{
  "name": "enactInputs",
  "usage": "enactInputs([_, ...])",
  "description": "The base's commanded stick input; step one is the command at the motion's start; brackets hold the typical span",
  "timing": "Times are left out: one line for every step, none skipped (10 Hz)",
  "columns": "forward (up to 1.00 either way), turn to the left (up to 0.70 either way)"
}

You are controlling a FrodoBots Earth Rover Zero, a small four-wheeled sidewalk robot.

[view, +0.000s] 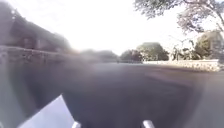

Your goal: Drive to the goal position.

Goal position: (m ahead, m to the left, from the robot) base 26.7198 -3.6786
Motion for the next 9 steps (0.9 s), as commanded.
enactInputs([0.85, 0.0])
enactInputs([0.85, 0.0])
enactInputs([0.85, 0.0])
enactInputs([0.85, 0.0])
enactInputs([0.85, 0.0])
enactInputs([0.85, 0.0])
enactInputs([0.85, 0.0])
enactInputs([0.85, 0.0])
enactInputs([0.85, 0.0])
